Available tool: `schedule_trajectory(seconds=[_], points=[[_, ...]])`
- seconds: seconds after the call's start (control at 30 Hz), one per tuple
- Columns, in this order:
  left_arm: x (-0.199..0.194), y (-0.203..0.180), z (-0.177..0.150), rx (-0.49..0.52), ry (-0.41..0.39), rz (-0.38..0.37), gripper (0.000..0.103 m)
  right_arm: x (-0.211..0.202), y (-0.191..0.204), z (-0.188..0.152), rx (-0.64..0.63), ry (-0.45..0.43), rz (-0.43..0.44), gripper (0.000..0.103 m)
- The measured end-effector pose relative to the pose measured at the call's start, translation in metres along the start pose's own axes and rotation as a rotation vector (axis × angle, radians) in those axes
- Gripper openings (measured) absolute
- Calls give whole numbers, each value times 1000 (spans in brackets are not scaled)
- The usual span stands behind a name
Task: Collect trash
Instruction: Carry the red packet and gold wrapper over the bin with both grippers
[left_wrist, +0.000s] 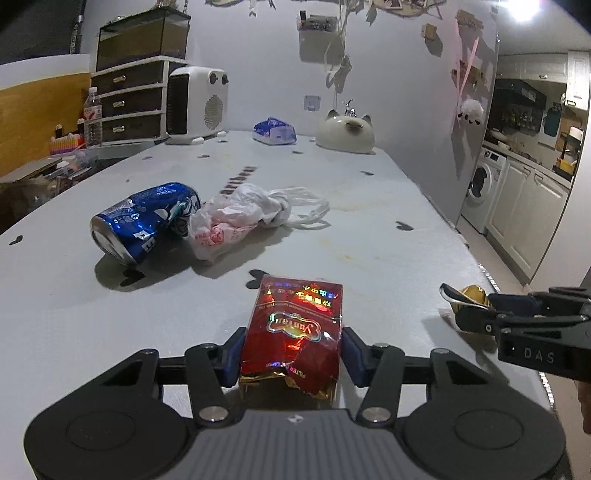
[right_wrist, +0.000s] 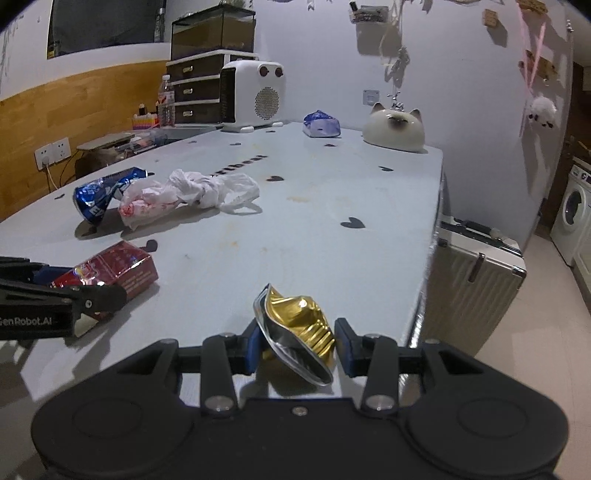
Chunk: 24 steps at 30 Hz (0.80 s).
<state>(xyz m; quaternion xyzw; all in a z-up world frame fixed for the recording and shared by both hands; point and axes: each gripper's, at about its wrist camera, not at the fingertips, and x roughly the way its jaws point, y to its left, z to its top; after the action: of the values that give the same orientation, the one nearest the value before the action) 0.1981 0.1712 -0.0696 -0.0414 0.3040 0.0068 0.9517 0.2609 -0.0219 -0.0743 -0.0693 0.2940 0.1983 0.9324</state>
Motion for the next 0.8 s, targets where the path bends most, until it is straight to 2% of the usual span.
schedule_trajectory(seconds=[0.4,0.8], points=[[-52,-39,-6,22,-73,-3,53,-65,-17,-20,71,-62,-13,42],[-74,-94,-22,48,-80,-81,53,-120,-57,-50,142,-97,-69,42]])
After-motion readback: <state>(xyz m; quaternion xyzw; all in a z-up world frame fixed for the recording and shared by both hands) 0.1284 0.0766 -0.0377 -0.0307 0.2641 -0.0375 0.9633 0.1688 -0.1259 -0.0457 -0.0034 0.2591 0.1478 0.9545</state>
